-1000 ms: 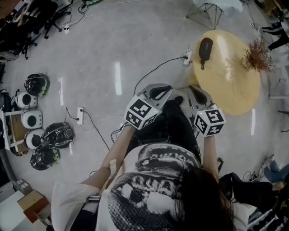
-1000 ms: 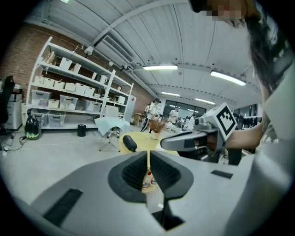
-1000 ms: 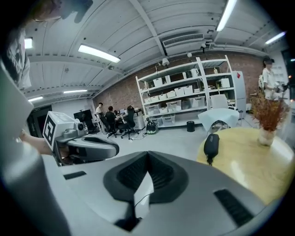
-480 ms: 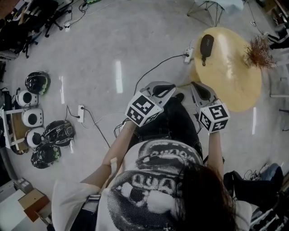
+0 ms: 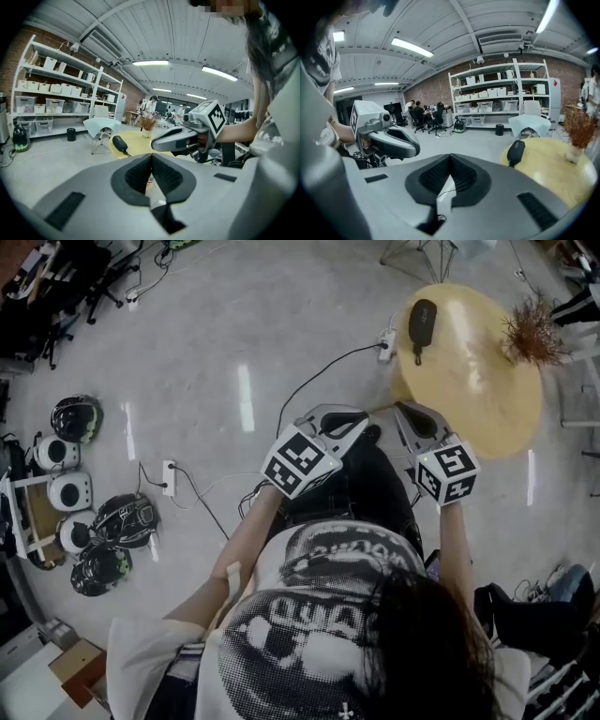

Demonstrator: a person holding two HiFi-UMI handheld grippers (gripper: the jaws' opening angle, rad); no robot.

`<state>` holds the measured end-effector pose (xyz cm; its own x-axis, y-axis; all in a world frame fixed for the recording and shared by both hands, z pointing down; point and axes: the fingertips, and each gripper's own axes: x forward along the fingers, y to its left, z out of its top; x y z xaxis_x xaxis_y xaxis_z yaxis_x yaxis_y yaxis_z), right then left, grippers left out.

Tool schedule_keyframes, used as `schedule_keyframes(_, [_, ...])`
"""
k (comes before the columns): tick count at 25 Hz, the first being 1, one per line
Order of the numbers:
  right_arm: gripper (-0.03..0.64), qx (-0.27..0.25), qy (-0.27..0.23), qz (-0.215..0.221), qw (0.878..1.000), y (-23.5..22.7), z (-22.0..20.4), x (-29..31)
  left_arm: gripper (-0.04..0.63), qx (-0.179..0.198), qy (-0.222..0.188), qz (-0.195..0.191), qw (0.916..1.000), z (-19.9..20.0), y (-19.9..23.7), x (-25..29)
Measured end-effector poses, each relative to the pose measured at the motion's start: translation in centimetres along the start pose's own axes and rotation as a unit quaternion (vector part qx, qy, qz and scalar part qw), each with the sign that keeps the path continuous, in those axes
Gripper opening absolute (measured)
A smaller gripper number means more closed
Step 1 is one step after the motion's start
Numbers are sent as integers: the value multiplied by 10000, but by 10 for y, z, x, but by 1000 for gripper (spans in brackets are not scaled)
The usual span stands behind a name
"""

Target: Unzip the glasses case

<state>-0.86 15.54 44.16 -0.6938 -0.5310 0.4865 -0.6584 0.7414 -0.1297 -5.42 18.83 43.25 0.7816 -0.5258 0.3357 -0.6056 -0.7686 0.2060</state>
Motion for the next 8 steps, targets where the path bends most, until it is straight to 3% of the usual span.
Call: schedule_keyframes(8, [-5,-192,259,274,9991,-5,-4,1,12,131,50,-146,9998,4,-6,9])
